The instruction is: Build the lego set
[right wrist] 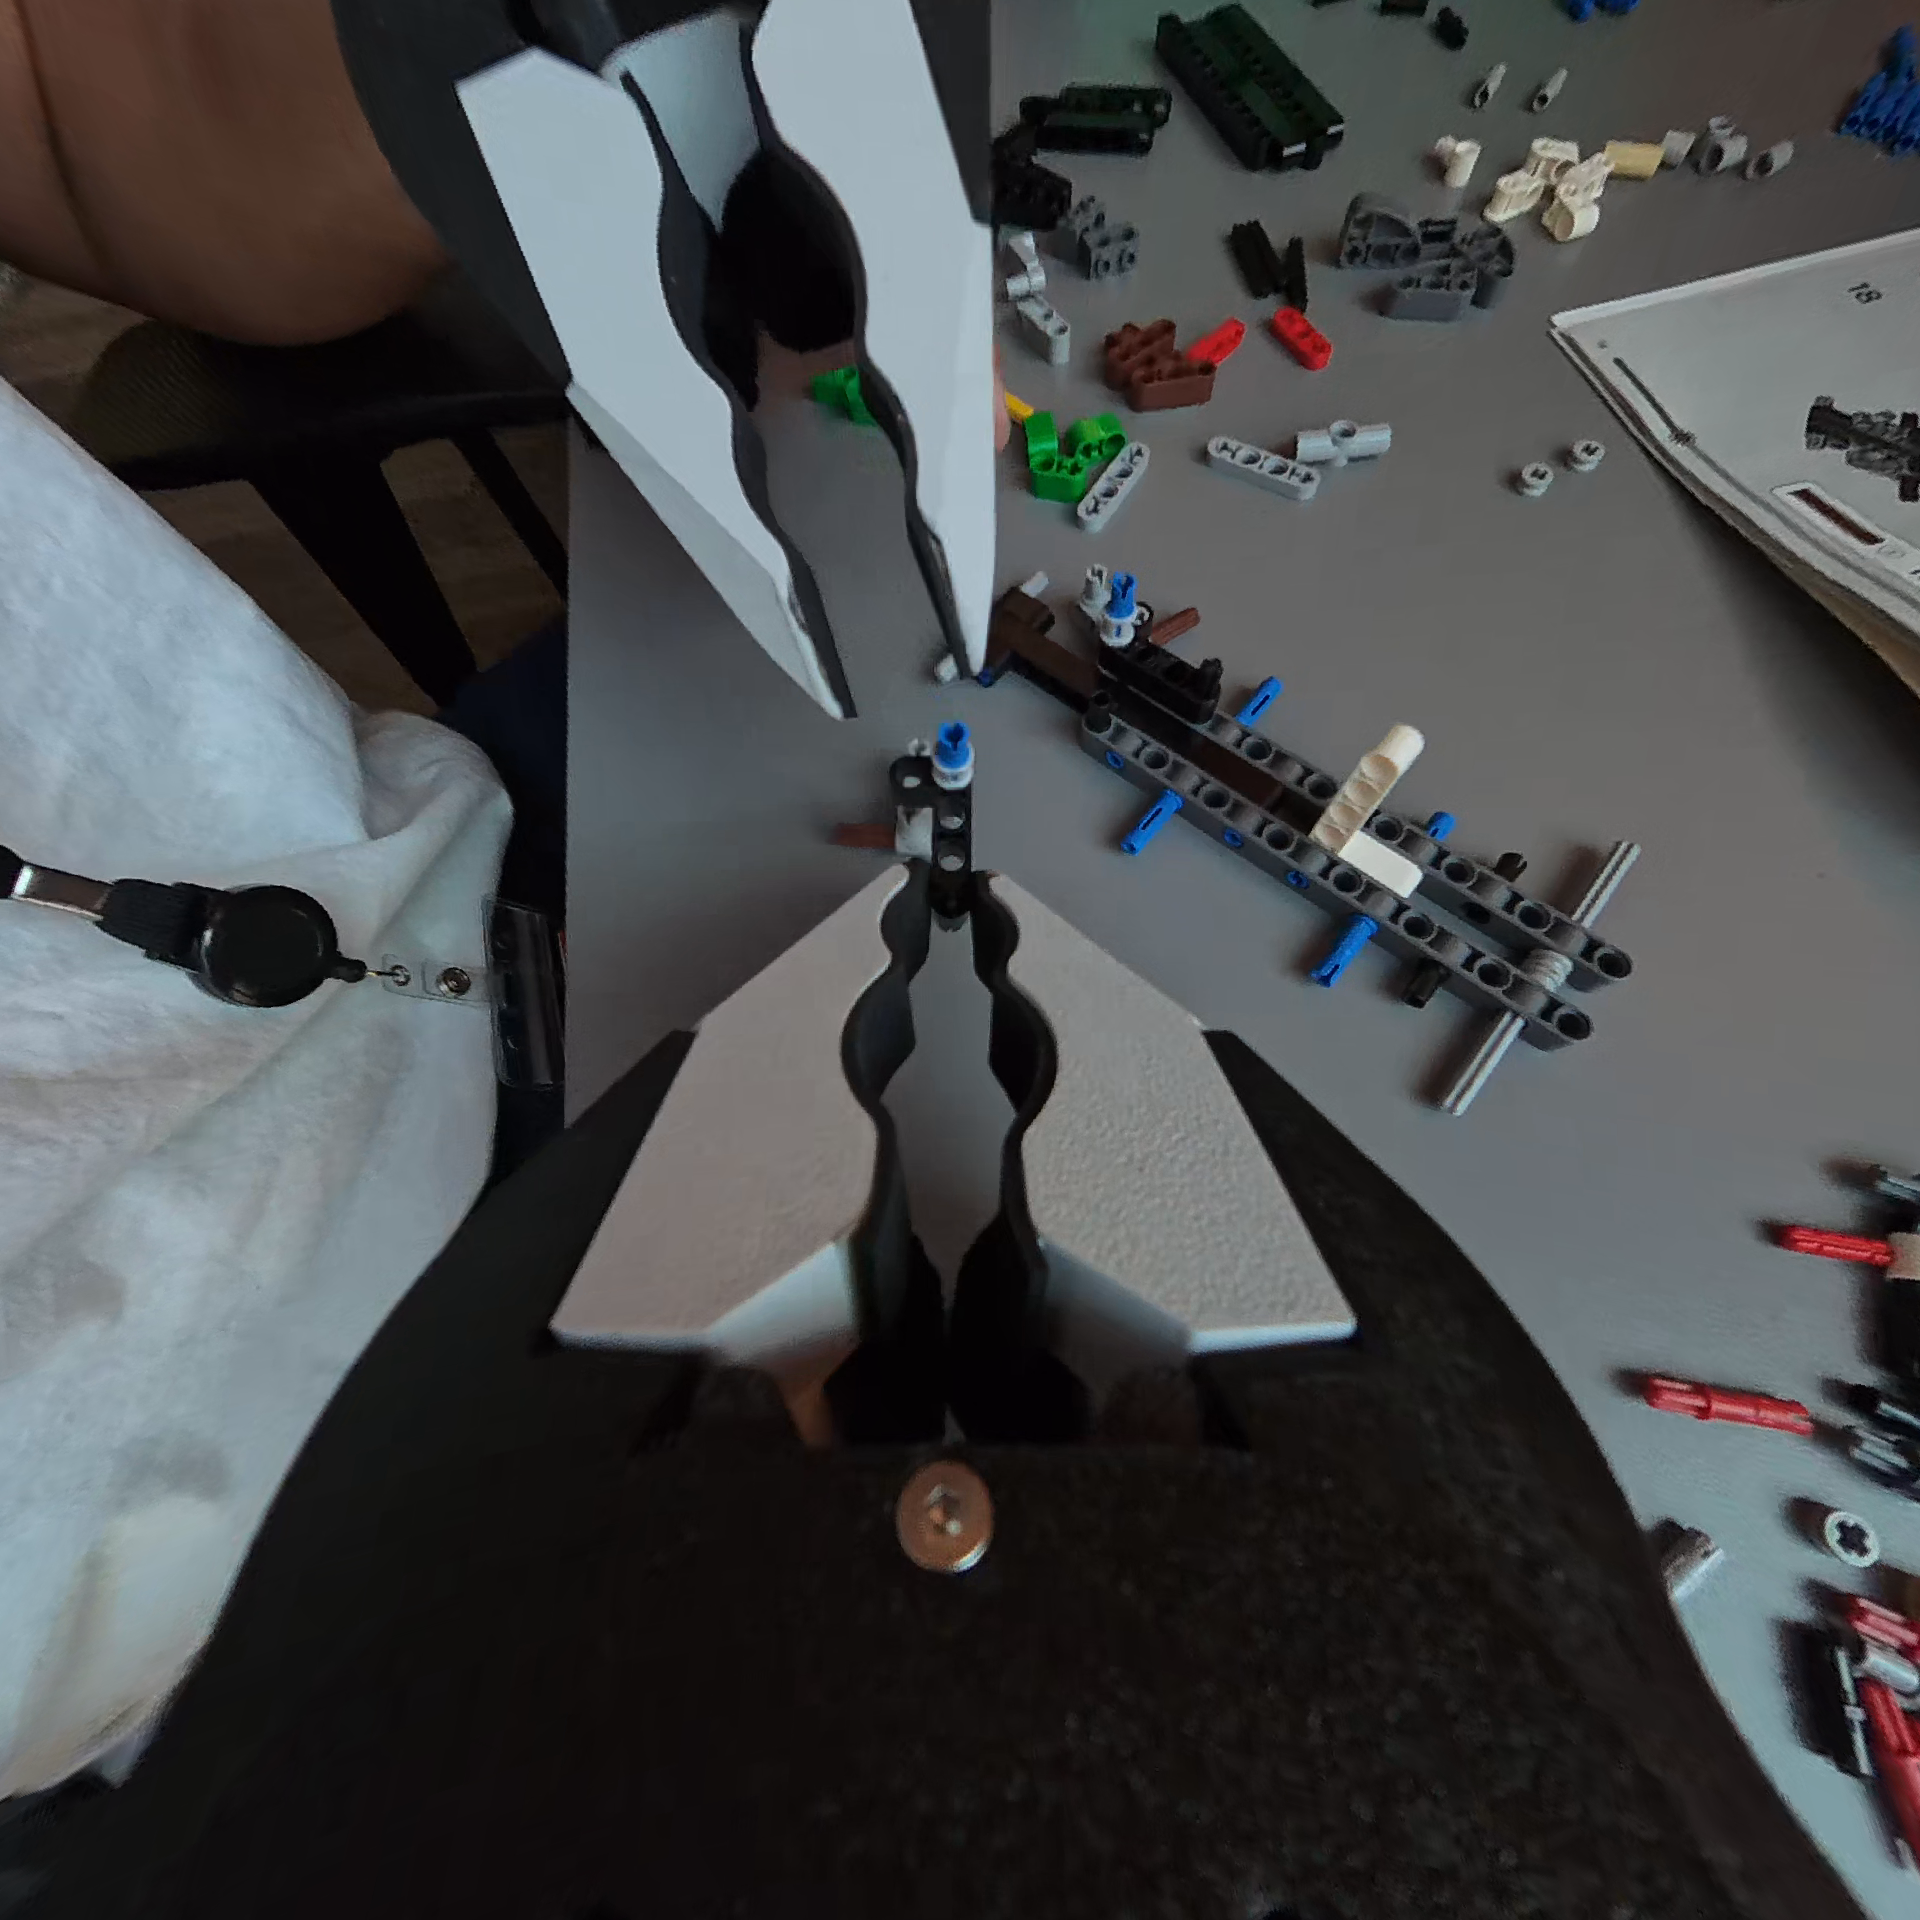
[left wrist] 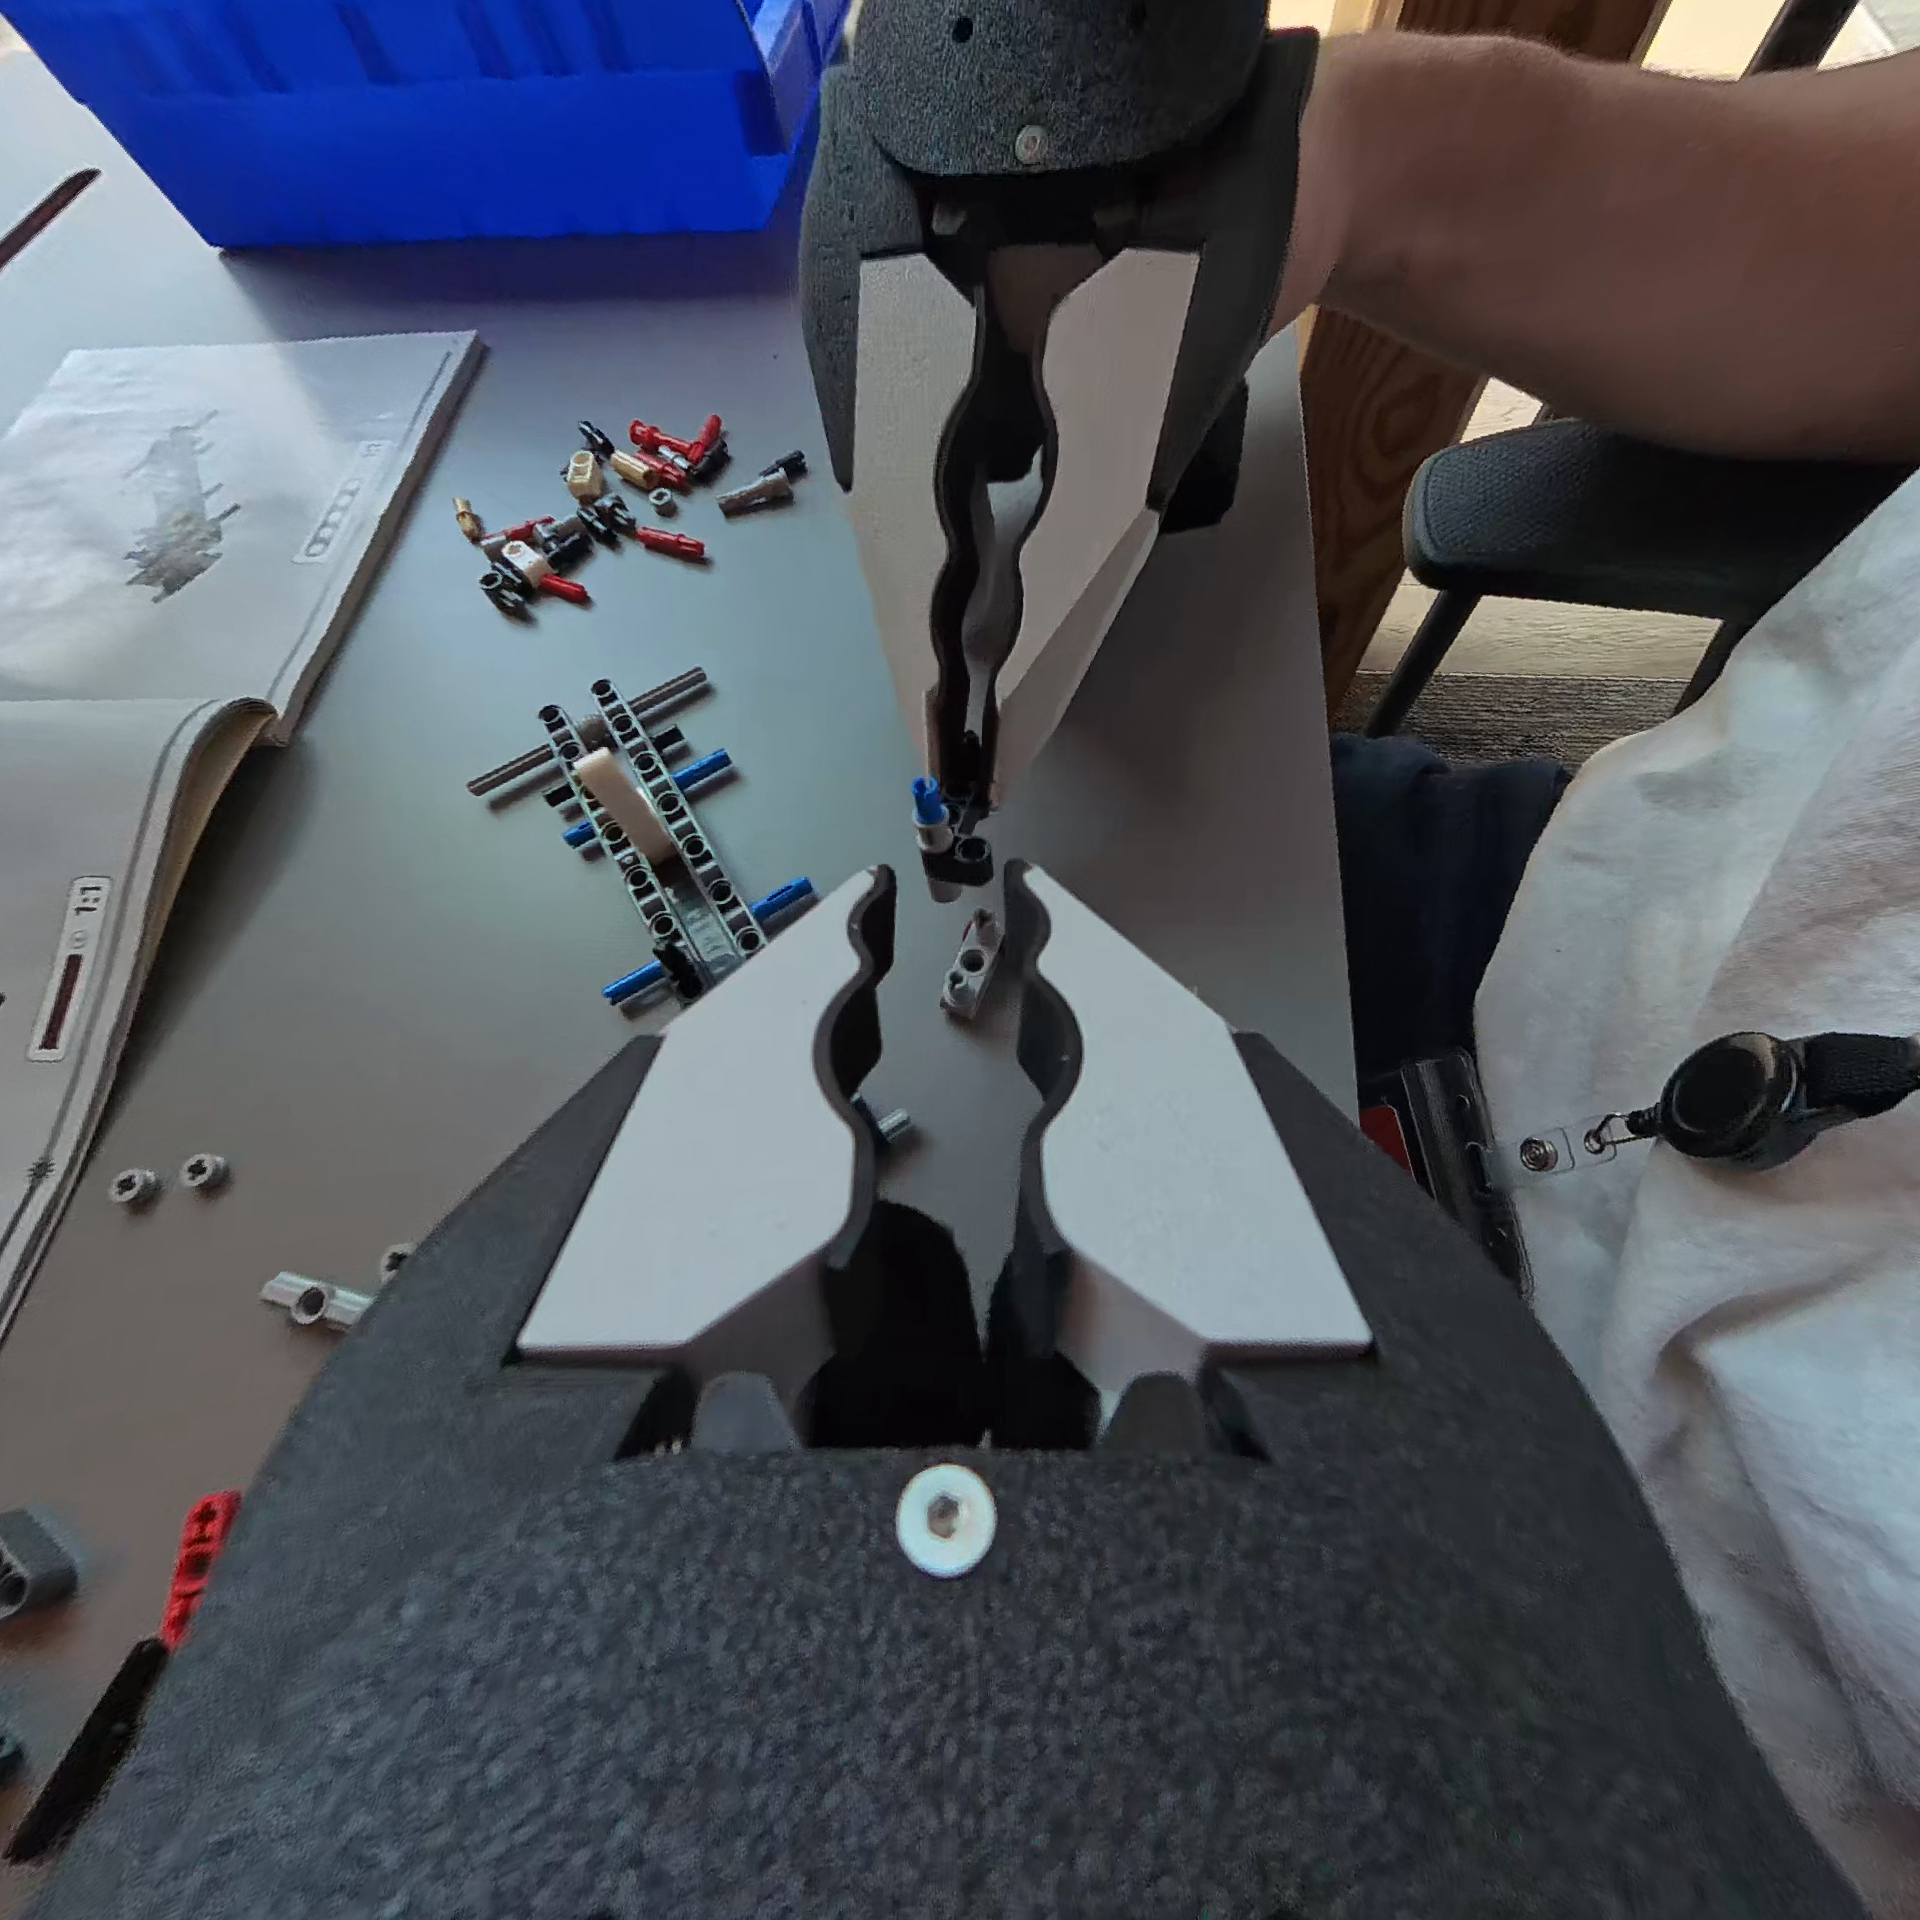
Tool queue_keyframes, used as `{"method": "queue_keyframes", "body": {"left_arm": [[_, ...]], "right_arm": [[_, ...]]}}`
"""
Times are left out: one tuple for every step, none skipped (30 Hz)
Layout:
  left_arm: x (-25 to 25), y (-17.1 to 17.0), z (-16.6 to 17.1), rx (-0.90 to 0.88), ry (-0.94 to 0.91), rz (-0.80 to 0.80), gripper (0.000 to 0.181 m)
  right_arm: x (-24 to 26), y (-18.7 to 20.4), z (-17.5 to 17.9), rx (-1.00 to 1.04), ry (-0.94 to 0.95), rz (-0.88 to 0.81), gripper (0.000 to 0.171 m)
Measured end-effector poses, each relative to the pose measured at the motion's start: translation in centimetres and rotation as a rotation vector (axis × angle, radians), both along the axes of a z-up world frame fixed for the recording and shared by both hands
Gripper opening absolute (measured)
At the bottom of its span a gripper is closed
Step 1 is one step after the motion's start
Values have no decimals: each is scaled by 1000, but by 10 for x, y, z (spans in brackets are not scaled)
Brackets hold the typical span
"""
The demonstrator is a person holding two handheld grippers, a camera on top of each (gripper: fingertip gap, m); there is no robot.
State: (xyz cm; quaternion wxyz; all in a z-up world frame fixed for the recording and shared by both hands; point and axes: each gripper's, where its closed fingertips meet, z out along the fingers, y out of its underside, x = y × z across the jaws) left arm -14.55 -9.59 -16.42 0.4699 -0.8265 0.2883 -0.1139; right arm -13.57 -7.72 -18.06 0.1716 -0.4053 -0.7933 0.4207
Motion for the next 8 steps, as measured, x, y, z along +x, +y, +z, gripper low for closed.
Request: {"method": "queue_keyframes", "body": {"left_arm": [[1, -1, -3, -15, -1, -12, 21], [1, 0, -6, -23, 5, -18, 22], [2, 1, -8, -28, 17, -21, 24], [2, 2, -11, -31, 29, -21, 25], [3, 2, -13, -33, 39, -24, 26], [5, 3, -15, -33, 48, -27, 26], [5, 3, -17, -31, 57, -27, 26], [5, 3, -18, -31, 65, -29, 25]], "right_arm": [[0, -1, -4, 23, -9, 4, 4], [-1, -2, -6, 30, -10, 9, 4], [-1, -4, -6, 25, -7, 13, 4], [-2, -5, -4, 16, -2, 18, 4], [-1, -6, -3, 12, -2, 22, 4], [-1, -7, -2, 11, -5, 27, 4], [0, -7, -2, 18, -8, 28, 4], [0, -7, -2, 30, -13, 24, 4]]}}
